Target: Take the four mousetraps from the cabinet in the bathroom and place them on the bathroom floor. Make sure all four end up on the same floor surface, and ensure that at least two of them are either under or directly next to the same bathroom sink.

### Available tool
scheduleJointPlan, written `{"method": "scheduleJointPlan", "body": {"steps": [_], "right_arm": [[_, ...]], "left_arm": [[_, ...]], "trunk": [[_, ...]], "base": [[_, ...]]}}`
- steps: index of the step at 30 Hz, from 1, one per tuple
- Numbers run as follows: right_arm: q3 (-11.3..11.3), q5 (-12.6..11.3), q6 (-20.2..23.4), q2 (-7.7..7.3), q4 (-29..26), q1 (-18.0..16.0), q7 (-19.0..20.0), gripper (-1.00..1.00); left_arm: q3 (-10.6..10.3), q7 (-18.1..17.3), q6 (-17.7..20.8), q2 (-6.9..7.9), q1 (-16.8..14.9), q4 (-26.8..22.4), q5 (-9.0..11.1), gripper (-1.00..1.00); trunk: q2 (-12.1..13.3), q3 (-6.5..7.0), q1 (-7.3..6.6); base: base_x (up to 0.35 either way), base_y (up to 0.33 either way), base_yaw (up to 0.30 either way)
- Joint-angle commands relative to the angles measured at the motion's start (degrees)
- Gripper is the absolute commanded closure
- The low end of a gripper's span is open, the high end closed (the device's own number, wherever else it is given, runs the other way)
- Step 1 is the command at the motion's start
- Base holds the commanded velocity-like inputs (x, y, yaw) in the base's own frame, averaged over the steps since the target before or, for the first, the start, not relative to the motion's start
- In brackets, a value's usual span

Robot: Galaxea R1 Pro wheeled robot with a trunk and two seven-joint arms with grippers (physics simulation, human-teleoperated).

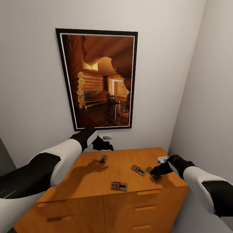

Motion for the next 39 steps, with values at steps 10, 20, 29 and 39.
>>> {"method": "scheduleJointPlan", "body": {"steps": [10, 20, 29, 39], "right_arm": [[0.51, 0.25, 0.21, 0.48, -0.90, -0.03, -0.18, -1.00], [0.52, 0.25, 0.21, 0.54, -0.95, -0.06, -0.24, -1.00], [0.58, 0.24, 0.16, 0.55, -0.96, -0.05, -0.24, -1.00], [0.60, 0.25, -0.13, 0.55, -0.96, -0.04, -0.24, -1.00]], "left_arm": [[-0.50, -0.09, 0.16, 0.01, -0.05, -0.10, 0.41, -1.00], [-0.50, -0.09, 0.15, -0.04, -0.05, -0.11, 0.40, -1.00], [-0.50, -0.09, 0.15, 0.02, -0.05, -0.11, 0.39, -1.00], [-0.50, -0.09, 0.17, 0.03, -0.05, -0.11, 0.39, -1.00]], "trunk": [[-0.11, -0.12, 0.03], [-0.11, -0.12, 0.03], [-2.52, -1.20, 1.35], [-4.52, -2.10, 2.44]], "base": [[0.000, 0.000, 0.000], [0.000, 0.000, 0.000], [0.000, 0.000, 0.000], [0.000, 0.000, 0.000]]}}
